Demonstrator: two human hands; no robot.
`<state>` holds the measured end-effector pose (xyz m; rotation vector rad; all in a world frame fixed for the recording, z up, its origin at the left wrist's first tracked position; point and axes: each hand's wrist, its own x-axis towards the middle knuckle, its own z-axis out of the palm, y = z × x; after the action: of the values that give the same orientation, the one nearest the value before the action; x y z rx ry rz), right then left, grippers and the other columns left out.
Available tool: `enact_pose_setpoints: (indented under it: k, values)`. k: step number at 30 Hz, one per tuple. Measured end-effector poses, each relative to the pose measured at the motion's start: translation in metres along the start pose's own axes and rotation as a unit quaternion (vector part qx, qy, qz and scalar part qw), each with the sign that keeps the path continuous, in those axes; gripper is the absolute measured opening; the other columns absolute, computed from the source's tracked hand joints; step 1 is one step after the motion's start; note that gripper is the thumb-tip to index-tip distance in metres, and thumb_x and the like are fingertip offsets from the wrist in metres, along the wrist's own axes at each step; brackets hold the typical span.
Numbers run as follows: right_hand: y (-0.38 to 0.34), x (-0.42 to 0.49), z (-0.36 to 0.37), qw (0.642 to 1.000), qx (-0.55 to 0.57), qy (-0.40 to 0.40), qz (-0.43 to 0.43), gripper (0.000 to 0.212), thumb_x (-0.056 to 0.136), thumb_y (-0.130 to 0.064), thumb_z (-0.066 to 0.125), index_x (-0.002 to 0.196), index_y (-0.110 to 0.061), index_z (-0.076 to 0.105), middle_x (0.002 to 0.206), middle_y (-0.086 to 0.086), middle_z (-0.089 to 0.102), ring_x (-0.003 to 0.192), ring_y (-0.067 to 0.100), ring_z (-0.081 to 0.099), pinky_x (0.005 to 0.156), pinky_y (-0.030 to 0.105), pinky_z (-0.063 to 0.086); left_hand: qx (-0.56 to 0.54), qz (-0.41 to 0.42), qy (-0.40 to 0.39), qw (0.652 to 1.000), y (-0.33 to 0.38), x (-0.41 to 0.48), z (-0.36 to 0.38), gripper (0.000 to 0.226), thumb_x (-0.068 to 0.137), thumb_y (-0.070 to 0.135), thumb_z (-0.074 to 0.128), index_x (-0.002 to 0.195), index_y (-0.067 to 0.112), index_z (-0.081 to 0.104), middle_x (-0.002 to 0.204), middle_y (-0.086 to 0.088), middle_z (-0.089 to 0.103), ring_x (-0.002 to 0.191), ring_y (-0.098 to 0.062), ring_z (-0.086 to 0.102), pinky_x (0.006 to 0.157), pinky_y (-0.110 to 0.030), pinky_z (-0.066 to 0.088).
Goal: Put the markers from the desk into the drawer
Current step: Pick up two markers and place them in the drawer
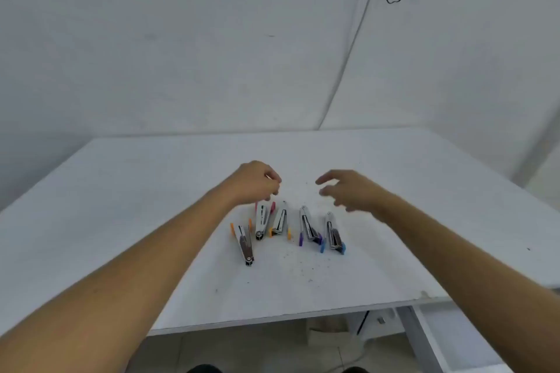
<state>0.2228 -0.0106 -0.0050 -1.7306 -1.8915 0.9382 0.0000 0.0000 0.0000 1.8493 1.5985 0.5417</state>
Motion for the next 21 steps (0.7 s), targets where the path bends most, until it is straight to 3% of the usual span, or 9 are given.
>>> enact_pose_setpoints:
  k: [3,5,7,9,13,17,21]
  values:
    - [0.025,-0.011,0.02,0.992,-0.124,0.016,-0.021,0.039,0.095,-0.028,0.056,0.133,-0.032,0.061,0.115,0.001,0.061,0.087,0.018,0.064,0.079,0.025,0.043,0.028,0.002,-0.028,0.999,0.006,0.002,0.03,0.03,0.083,0.016,0.055,0.109,0.017,0.069,0.088,0.008,0.068,0.073,-0.008,0.067,0.057,-0.018,0.045]
    - [0.039,-0.02,0.034,0.99,-0.139,0.003,-0.02,0.036,0.096,-0.032,0.053,0.13,-0.031,0.062,0.105,0.004,0.061,0.073,0.018,0.065,0.076,0.028,0.047,0.061,0.004,-0.038,0.997,0.009,0.002,0.052,0.027,0.083,0.017,0.052,0.103,0.019,0.069,0.085,0.007,0.062,0.064,-0.01,0.059,0.056,-0.02,0.043]
    - [0.05,-0.025,0.04,0.987,-0.157,0.01,-0.014,0.031,0.097,-0.037,0.049,0.123,-0.03,0.064,0.102,0.003,0.053,0.074,0.019,0.062,0.075,0.031,0.05,0.122,-0.001,-0.006,0.992,0.012,0.001,0.067,0.021,0.082,0.023,0.049,0.09,0.021,0.069,0.083,0.0,0.066,0.061,-0.022,0.059,0.06,-0.027,0.049]
    - [0.057,-0.033,0.042,0.981,-0.19,0.023,-0.017,0.026,0.097,-0.042,0.049,0.115,-0.028,0.062,0.111,0.005,0.05,0.081,0.021,0.058,0.075,0.034,0.048,0.218,0.005,0.054,0.974,0.013,-0.001,0.084,0.032,0.084,0.035,0.049,0.09,0.013,0.07,0.087,-0.003,0.073,0.074,-0.026,0.067,0.07,-0.033,0.053]
    - [0.067,-0.049,0.032,0.977,-0.211,0.014,0.012,0.032,0.087,-0.048,0.055,0.111,-0.027,0.055,0.111,0.003,0.046,0.088,0.023,0.054,0.073,0.034,0.045,0.324,0.052,0.109,0.938,0.021,-0.004,0.109,0.046,0.084,0.056,0.051,0.101,0.013,0.057,0.092,-0.003,0.067,0.086,-0.026,0.063,0.074,-0.036,0.039]
    - [0.086,-0.069,0.018,0.972,-0.231,0.04,0.034,0.049,0.087,-0.032,0.052,0.134,-0.033,0.04,0.123,0.006,0.046,0.098,0.027,0.055,0.082,0.04,0.051,0.296,0.087,0.103,0.946,0.035,-0.01,0.131,0.033,0.086,0.03,0.056,0.111,0.008,0.051,0.105,-0.009,0.063,0.092,-0.028,0.061,0.068,-0.034,0.038]
    - [0.111,-0.094,0.002,0.98,-0.158,0.091,0.085,0.056,0.085,-0.028,0.056,0.137,-0.027,0.037,0.117,0.007,0.052,0.096,0.026,0.055,0.072,0.036,0.045,0.271,0.089,0.065,0.956,0.052,-0.017,0.157,0.021,0.088,0.008,0.048,0.108,0.003,0.053,0.109,-0.013,0.054,0.099,-0.03,0.052,0.069,-0.035,0.04]
